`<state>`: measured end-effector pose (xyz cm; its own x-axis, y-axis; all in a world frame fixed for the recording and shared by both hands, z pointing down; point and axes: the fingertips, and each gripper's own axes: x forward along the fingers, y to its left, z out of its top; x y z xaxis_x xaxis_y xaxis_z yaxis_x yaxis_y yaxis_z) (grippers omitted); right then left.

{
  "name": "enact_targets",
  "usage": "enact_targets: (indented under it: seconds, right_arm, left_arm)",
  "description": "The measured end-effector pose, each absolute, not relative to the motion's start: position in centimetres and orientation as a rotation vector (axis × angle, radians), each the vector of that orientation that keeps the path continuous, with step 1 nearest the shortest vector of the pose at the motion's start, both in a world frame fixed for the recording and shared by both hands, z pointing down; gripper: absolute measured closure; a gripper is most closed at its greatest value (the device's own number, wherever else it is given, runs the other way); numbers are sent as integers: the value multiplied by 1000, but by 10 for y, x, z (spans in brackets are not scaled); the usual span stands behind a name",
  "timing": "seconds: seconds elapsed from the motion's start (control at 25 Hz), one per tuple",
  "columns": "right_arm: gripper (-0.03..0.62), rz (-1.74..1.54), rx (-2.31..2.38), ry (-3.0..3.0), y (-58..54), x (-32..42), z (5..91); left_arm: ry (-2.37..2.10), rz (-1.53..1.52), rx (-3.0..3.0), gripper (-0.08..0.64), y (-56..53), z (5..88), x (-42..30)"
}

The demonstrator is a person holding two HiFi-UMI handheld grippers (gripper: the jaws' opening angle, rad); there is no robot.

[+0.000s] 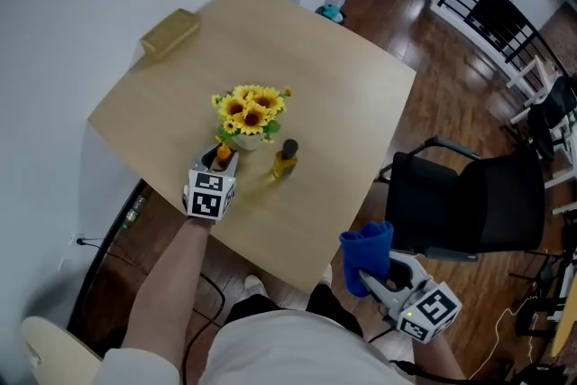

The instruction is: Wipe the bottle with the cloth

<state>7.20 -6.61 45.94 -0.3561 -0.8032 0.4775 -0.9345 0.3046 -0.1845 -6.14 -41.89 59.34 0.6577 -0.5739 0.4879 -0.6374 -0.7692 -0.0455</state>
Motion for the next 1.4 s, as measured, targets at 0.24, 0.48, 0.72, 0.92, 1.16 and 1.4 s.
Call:
enact_targets:
  seconds: [0.24, 0.48, 0.72, 0.92, 1.16, 1.4]
  right_arm:
    - [437, 531, 1453, -2395, -97, 66, 444]
    - [437, 353, 1231, -2578, -148, 39, 414]
    - [437, 223, 1033, -2726, -187, 1, 384]
    - [437, 215, 935, -2803, -190, -12, 383]
    - [437, 324, 848, -2767, -180, 8, 428]
    - [437, 414, 795, -2670, -160, 41, 484]
  left_arm:
    - [-905, 615, 2796, 400, -366, 531, -68]
    - [-634, 537, 2740, 400, -294, 474, -70]
    - [-557, 465, 2784, 400, -238, 418, -60]
    - [-525, 413, 2767, 400, -210, 389, -47]
    - [-605, 360, 2750, 400, -203, 367, -37]
    - [-728, 288, 2722, 400, -205, 343, -29]
